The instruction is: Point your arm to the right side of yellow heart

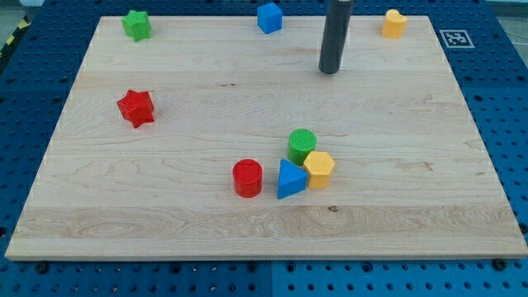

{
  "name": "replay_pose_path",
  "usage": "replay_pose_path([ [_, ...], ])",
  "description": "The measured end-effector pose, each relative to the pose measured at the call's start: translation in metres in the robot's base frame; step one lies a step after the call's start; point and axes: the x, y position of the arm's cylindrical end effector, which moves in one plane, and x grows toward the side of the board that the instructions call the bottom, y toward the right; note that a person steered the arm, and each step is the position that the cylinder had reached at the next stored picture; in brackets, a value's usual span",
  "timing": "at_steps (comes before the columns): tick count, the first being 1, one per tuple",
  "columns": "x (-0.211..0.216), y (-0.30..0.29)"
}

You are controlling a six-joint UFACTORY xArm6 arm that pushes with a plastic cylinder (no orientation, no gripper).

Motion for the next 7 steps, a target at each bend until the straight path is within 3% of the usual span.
replay_pose_path([
  [2,0.038,0.039],
  [4,0.052,0.119],
  [7,0.000,0.167],
])
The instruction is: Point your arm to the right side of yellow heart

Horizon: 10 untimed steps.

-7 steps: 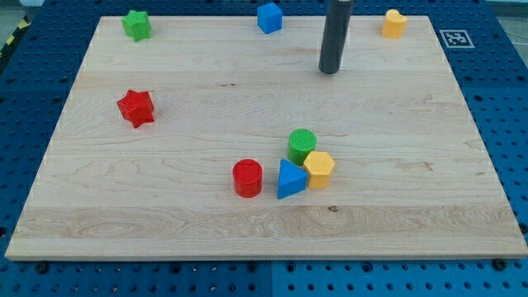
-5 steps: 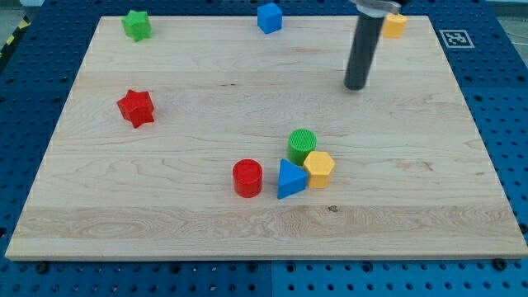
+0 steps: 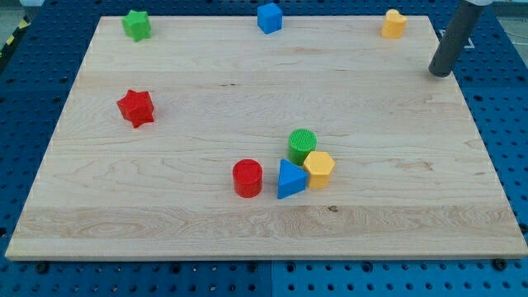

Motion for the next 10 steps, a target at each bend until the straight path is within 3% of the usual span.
replay_pose_path([
  [2,0.000,0.004],
  [4,-0.011,0.045],
  [6,-0.115,0.033],
  [7,-0.143,0.015],
  [10,-0.139,-0.010],
])
